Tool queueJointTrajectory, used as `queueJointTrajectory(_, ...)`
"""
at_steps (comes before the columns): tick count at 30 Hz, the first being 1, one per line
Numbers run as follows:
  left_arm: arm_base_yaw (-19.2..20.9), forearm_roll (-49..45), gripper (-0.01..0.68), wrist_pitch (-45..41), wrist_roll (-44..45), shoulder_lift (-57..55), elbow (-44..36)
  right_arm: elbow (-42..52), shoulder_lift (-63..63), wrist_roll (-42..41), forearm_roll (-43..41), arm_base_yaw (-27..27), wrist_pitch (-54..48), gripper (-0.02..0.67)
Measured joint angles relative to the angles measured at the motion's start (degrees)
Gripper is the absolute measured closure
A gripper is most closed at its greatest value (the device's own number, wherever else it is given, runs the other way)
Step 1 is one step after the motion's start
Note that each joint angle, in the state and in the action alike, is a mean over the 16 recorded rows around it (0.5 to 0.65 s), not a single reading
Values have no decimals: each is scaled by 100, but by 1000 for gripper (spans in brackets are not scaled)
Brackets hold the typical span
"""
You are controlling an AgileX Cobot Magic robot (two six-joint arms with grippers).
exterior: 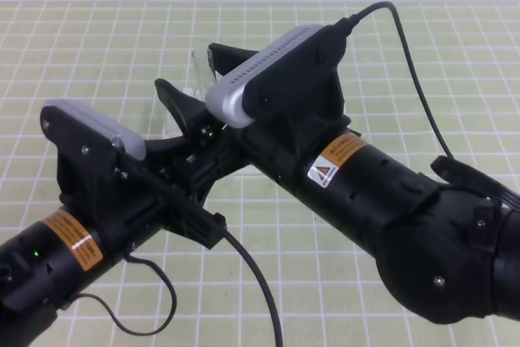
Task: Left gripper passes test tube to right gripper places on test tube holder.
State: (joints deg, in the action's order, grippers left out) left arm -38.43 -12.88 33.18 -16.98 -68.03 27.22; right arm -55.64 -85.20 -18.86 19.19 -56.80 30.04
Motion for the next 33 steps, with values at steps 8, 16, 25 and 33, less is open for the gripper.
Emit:
queueJointTrajectory(8, 0, 1, 611, 22, 8, 0, 0, -38, -66, 3, 4, 3, 15, 357)
queueJointTrajectory(16, 4, 9, 649, 79, 22, 8, -2, -38, -67, 5, 4, 8, 58, 509)
queueJointTrajectory(25, 5, 11, 627, 76, 62, 9, -2, -38, -67, 6, -2, 10, 62, 551)
queueJointTrajectory(33, 2, 10, 450, 57, 100, 5, -1, -38, -22, -3, -3, 11, 72, 554)
